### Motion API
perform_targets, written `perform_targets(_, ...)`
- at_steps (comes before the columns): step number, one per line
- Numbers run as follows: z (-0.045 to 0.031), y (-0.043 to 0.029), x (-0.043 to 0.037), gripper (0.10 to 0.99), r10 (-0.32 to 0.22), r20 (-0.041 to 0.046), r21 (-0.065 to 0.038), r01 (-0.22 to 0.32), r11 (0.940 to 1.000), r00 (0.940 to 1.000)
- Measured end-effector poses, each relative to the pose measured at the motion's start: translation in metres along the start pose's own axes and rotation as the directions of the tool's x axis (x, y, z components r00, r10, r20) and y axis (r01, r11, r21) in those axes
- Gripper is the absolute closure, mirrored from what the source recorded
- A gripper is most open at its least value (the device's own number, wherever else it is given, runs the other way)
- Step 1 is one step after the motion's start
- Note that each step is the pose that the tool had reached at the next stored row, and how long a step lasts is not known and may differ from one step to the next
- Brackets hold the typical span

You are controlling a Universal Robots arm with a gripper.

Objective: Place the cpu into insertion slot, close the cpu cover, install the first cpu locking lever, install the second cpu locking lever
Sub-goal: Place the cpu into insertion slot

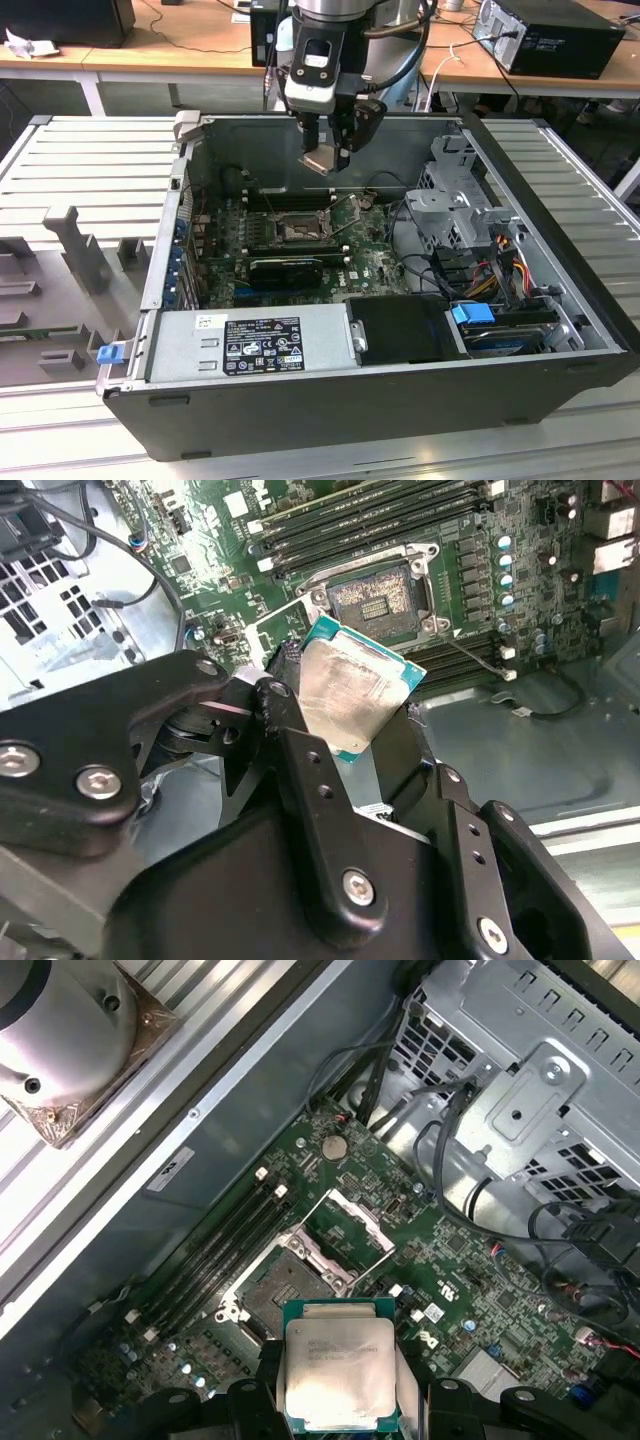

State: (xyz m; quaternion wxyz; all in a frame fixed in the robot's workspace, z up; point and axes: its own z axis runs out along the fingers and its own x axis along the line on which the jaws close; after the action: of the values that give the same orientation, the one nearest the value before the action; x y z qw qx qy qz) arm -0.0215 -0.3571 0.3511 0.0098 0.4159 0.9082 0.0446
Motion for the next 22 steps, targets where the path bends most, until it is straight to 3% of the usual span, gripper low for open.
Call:
perform_targets(11, 0.0007, -0.0001, 0.0, 0.557, 0.086, 0.0076, -0.002, -0.086, 0.9963, 0.9963)
perform_targets(22, 0.0014, -0.0001, 0.0, 0.557, 0.188, 0.0165, -0.005, -0.188, 0.9821, 0.9819)
